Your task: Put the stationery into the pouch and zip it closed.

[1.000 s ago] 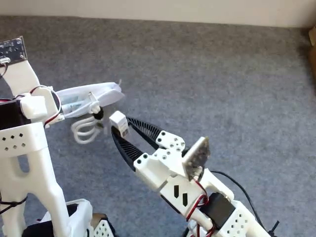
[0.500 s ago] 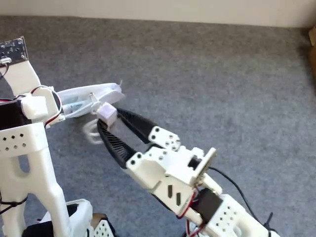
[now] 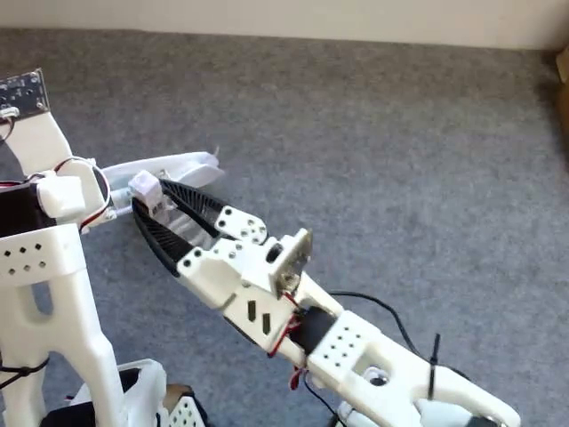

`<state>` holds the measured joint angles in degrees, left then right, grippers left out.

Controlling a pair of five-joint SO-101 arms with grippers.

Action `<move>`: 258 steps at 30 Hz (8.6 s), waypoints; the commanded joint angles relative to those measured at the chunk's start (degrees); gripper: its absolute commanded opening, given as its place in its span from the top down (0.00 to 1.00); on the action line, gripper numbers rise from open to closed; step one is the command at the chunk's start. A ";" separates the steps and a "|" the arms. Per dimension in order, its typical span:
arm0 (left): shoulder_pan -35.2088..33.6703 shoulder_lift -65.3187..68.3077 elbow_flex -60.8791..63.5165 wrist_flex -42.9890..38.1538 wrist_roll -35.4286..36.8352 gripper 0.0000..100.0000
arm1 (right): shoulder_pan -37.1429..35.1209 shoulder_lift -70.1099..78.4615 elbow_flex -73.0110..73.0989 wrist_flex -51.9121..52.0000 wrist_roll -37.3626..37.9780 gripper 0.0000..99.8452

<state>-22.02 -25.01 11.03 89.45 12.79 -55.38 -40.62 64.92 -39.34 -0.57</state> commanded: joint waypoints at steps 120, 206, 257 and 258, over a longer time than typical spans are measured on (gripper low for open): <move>0.57 1.19 2.07 -0.88 0.62 0.99 | -8.92 -13.76 -0.31 36.35 8.70 1.00; 0.66 1.19 2.95 -1.67 0.62 0.99 | 2.07 14.29 -18.77 26.24 8.62 0.99; 1.71 25.63 -35.30 12.04 -2.90 0.99 | 9.45 -3.38 -21.58 98.68 -1.93 0.99; 1.71 24.40 -35.30 11.96 -2.90 0.99 | 10.24 -3.65 -21.23 98.59 -1.93 0.99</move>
<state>-21.67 0.48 -23.96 100.88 9.10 -46.86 -41.49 43.47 59.12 -3.47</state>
